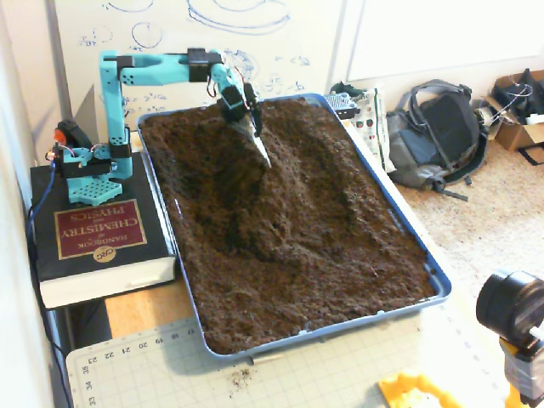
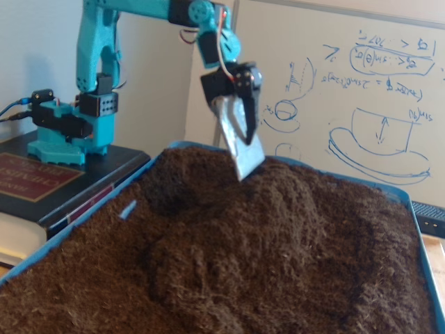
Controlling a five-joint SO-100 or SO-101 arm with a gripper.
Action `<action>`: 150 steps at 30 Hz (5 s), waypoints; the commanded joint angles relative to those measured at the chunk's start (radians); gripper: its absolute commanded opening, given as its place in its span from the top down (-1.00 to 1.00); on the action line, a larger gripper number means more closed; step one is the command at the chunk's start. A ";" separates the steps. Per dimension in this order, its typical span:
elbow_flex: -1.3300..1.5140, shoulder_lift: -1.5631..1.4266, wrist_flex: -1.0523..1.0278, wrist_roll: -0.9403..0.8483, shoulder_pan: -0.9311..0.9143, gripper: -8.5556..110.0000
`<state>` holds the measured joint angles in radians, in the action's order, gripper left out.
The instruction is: Build a berm.
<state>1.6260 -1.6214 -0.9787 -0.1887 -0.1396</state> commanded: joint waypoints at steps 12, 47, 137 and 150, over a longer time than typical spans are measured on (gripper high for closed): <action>0.459 -0.153 -0.101 -0.094 -0.089 0.86; -0.225 0.548 -0.092 -0.221 -0.239 0.86; -0.351 0.624 -0.181 -0.423 -0.463 0.86; -0.588 0.707 -0.183 -0.414 -0.426 0.86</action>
<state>1.1704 -0.8698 -1.1735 -0.6029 -0.5921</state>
